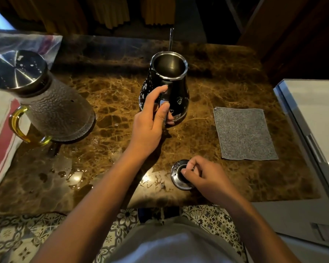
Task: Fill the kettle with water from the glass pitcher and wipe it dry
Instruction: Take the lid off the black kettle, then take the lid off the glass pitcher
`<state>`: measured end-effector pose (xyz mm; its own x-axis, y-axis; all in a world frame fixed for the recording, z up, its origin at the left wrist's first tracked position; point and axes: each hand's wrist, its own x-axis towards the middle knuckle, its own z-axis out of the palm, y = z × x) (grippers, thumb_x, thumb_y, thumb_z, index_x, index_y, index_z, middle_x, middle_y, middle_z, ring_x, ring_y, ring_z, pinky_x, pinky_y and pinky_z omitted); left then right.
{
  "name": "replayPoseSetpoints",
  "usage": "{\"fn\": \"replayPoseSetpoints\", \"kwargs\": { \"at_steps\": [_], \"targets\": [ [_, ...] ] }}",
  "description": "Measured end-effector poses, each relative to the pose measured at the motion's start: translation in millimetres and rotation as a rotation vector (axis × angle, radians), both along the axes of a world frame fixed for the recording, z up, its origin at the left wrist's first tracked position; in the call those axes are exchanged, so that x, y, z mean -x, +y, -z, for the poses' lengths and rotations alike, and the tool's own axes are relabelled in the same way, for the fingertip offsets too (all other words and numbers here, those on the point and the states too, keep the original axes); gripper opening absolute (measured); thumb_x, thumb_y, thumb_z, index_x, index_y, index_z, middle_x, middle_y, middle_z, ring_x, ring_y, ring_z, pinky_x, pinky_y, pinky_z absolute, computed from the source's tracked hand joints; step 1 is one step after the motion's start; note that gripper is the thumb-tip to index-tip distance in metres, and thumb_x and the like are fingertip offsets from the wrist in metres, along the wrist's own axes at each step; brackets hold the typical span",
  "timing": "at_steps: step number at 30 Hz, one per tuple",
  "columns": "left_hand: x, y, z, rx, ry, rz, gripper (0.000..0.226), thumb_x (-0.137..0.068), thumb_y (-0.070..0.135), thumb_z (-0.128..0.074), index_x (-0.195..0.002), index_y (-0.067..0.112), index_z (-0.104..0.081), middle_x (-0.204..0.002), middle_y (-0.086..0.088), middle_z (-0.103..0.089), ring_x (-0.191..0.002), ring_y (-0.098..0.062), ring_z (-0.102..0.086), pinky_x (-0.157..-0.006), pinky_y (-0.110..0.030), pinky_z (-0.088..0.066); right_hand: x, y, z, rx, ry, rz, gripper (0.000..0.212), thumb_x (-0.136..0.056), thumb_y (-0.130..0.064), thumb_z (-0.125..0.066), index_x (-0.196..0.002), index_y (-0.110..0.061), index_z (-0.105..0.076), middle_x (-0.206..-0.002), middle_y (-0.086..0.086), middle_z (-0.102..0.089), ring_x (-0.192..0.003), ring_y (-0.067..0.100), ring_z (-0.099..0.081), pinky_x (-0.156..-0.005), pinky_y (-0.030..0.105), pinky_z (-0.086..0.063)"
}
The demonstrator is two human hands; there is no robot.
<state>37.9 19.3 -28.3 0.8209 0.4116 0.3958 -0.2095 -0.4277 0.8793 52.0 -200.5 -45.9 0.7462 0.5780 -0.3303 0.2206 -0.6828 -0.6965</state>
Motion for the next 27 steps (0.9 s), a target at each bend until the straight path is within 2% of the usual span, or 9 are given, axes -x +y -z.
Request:
{"fn": "replayPoseSetpoints", "kwargs": {
  "at_steps": [3, 7, 11, 13, 15, 18, 20, 23, 27],
  "targets": [
    [0, -7, 0, -0.001, 0.020, -0.059, 0.041, -0.110, 0.013, -0.042, -0.151, 0.006, -0.038, -0.090, -0.007, -0.071, -0.087, -0.014, -0.072, -0.080, -0.017, -0.055, -14, -5, 0, -0.013, 0.041, -0.062, 0.016, -0.096, -0.040, -0.068, -0.087, -0.029, -0.060, -0.059, -0.003, -0.061, -0.054, 0.004, -0.052, -0.057, 0.040, -0.043],
    [4, -10, -11, 0.013, 0.143, -0.070, 0.041, -0.111, 0.020, -0.043, -0.151, 0.016, -0.039, -0.104, -0.002, -0.070, -0.101, -0.014, -0.071, -0.090, -0.031, -0.058, -29, -7, -10, 0.100, -0.006, -0.149, 0.023, -0.097, -0.053, -0.060, -0.102, -0.034, -0.049, -0.071, -0.004, -0.063, -0.068, 0.011, -0.061, -0.068, 0.040, -0.050],
    [23, -3, -39, -0.065, 0.213, -0.172, 0.035, -0.107, 0.020, -0.052, -0.142, 0.022, -0.051, -0.120, 0.016, -0.062, -0.112, 0.001, -0.063, -0.093, -0.021, -0.053, -47, -8, -42, -0.187, 0.046, -0.095, 0.019, -0.095, -0.051, -0.063, -0.104, -0.036, -0.055, -0.074, -0.006, -0.059, -0.065, 0.012, -0.055, -0.063, 0.039, -0.049],
    [43, 3, -50, -0.091, 0.168, -0.292, 0.031, -0.106, 0.020, -0.054, -0.137, 0.018, -0.055, -0.120, 0.008, -0.065, -0.113, -0.002, -0.064, -0.095, -0.020, -0.052, -57, 2, -64, -0.291, 0.010, -0.162, 0.012, -0.097, -0.043, -0.064, -0.102, -0.032, -0.059, -0.074, 0.005, -0.063, -0.063, 0.019, -0.057, -0.060, 0.039, -0.048],
    [69, 13, -57, -0.180, 0.120, -0.425, 0.027, -0.106, 0.020, -0.055, -0.131, 0.013, -0.061, -0.121, 0.000, -0.067, -0.113, -0.004, -0.064, -0.096, -0.021, -0.051, -64, 18, -85, -0.356, -0.069, -0.245, 0.010, -0.097, -0.038, -0.064, -0.100, -0.028, -0.063, -0.074, 0.008, -0.064, -0.063, 0.019, -0.059, -0.057, 0.032, -0.047],
    [111, 39, -57, -0.508, 0.154, -0.645, 0.021, -0.103, 0.018, -0.059, -0.119, 0.007, -0.067, -0.117, -0.007, -0.067, -0.110, -0.015, -0.062, -0.095, -0.022, -0.043, -67, 49, -108, -0.433, -0.203, -0.327, 0.006, -0.096, -0.034, -0.065, -0.096, -0.028, -0.065, -0.074, -0.001, -0.066, -0.067, 0.012, -0.062, -0.058, 0.025, -0.046],
    [137, 59, -55, -0.631, 0.227, -0.769, 0.024, -0.102, 0.022, -0.059, -0.118, 0.008, -0.069, -0.119, -0.013, -0.066, -0.113, -0.028, -0.059, -0.096, -0.025, -0.038, -67, 72, -118, -0.447, -0.308, -0.385, 0.007, -0.096, -0.036, -0.065, -0.100, -0.030, -0.066, -0.083, -0.009, -0.068, -0.076, 0.008, -0.063, -0.062, 0.020, -0.047],
    [169, 89, -51, -0.628, 0.338, -0.887, 0.034, -0.101, 0.030, -0.058, -0.128, 0.011, -0.067, -0.129, -0.015, -0.061, -0.120, -0.033, -0.054, -0.098, -0.022, -0.031, -60, 113, -132, -0.442, -0.434, -0.488, 0.022, -0.097, -0.041, -0.062, -0.116, -0.031, -0.065, -0.108, -0.017, -0.064, -0.093, 0.002, -0.061, -0.074, 0.018, -0.048],
    [184, 123, -40, -0.525, 0.405, -0.889, 0.046, -0.102, 0.040, -0.055, -0.143, 0.019, -0.056, -0.136, -0.013, -0.057, -0.125, -0.030, -0.052, -0.102, -0.031, -0.036, -47, 181, -139, -0.366, -0.567, -0.646, 0.050, -0.097, -0.045, -0.062, -0.144, -0.029, -0.053, -0.147, -0.006, -0.051, -0.131, 0.012, -0.050, -0.105, 0.032, -0.046]
  ]
}}
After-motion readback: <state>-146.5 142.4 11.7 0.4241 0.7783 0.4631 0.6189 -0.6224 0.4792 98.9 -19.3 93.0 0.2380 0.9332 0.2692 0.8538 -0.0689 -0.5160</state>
